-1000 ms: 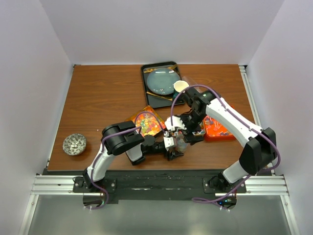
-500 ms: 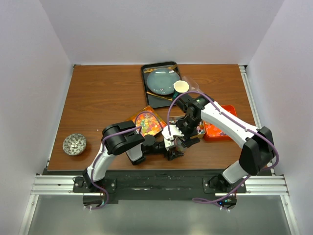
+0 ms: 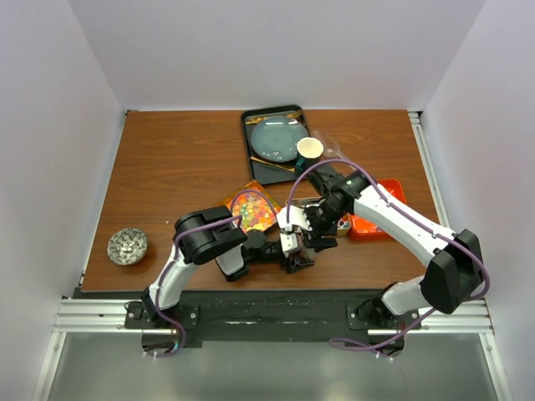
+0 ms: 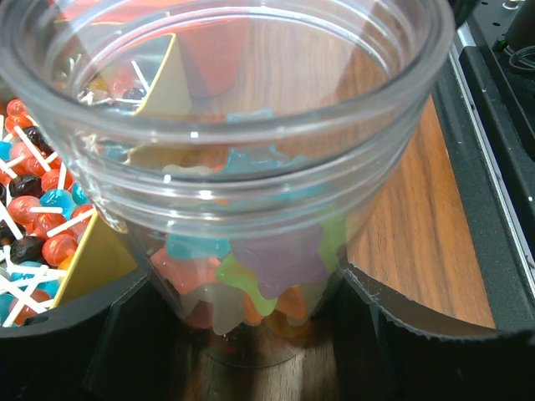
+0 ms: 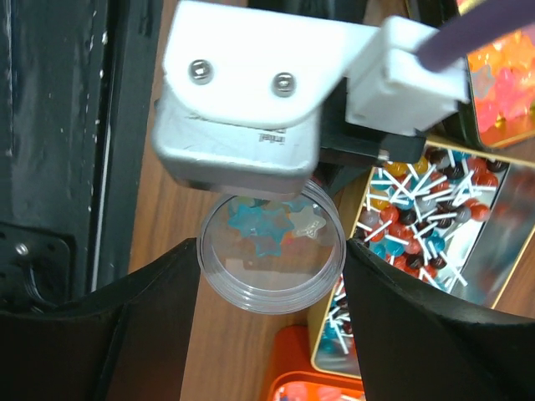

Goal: Pack the candies
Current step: Screw the bottle lid onto the packing bottle.

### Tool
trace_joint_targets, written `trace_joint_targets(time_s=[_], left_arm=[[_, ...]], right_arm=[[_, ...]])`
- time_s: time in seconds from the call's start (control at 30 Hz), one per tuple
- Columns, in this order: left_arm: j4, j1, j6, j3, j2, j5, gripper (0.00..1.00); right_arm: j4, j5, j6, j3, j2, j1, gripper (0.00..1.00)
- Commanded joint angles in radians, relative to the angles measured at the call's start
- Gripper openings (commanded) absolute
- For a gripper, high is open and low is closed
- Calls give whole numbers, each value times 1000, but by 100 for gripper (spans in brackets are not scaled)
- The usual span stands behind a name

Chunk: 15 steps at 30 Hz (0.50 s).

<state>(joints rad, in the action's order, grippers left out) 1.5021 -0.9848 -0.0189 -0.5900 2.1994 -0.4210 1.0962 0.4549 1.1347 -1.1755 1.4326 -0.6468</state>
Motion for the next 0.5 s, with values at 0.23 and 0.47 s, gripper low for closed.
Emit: trace_joint_targets(time_s=[0.23, 0.47], left_arm=[[-278, 14, -6, 71, -118, 14, 100], [-402, 17, -16, 107, -286, -44, 100]], right_arm=[[-39, -68, -147, 68, -6, -7, 58], [-30, -42, -148, 50, -44, -8, 86]])
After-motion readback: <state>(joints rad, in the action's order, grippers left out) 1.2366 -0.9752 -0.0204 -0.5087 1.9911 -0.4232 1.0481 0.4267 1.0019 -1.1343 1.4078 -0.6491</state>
